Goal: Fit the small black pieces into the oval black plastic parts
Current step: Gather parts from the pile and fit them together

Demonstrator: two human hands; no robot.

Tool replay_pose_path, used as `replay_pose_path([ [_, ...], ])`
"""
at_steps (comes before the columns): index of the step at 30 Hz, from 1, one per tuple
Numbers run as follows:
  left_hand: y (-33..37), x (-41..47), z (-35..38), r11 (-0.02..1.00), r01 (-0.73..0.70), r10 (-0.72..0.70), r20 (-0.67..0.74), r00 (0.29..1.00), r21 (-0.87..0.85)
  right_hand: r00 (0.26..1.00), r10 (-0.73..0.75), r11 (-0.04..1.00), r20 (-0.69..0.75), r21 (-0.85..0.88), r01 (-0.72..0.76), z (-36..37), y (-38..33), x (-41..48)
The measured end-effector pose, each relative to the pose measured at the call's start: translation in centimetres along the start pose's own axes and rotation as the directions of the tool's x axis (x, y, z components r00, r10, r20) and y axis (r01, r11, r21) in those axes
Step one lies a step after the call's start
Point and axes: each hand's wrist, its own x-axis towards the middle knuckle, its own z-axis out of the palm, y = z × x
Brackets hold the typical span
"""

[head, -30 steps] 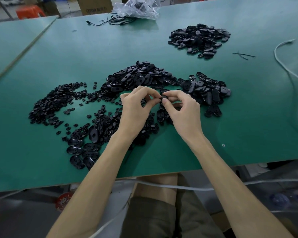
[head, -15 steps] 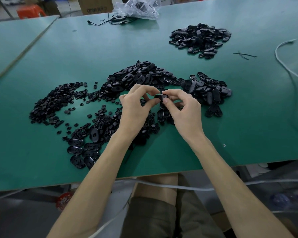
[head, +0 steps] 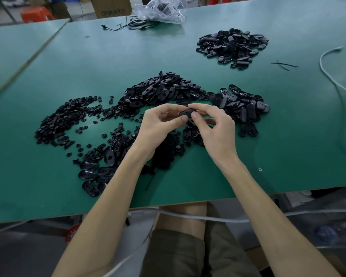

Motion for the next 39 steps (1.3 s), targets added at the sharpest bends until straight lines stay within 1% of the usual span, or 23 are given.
replay_pose_path([
  [5, 0.19, -0.03, -0.09, 0.999, 0.020, -0.019, 0.030, 0.999, -0.027, 1.000, -0.005, 1.000, -0.002, -0.013, 0.005, 0.09, 0.05, 0.00],
  [12, 0.10, 0.10, -0.23, 0.998, 0.063, -0.062, 0.059, 0.996, -0.007, 1.000, -0.016, 1.000, 0.014, -0.023, 0.017, -0.04, -0.25, -0.02],
  [19, 0.10, 0.21, -0.19, 0.998, 0.070, -0.070, 0.103, 0.992, 0.003, 0.999, -0.037, 0.999, 0.024, -0.022, 0.037, -0.15, -0.72, -0.10],
  [27, 0.21, 0.13, -0.32, 0.997, 0.072, -0.069, 0.111, 0.991, -0.029, 0.998, -0.062, 0.998, 0.017, -0.018, 0.062, -0.10, -0.71, -0.19],
  [30, 0.19, 0.23, -0.29, 0.996, 0.083, -0.078, 0.112, 0.991, -0.042, 0.998, -0.055, 0.998, 0.007, 0.004, 0.055, -0.06, -0.50, -0.14],
  [34, 0.21, 0.21, -0.28, 0.994, 0.086, -0.077, 0.117, 0.990, -0.070, 1.000, 0.000, 0.997, -0.004, 0.083, 0.001, 0.01, -0.36, -0.15],
  [39, 0.24, 0.16, -0.29, 0.993, 0.067, -0.053, 0.135, 0.989, -0.100, 1.000, -0.016, 0.997, -0.015, 0.081, 0.017, 0.05, -0.30, -0.16],
])
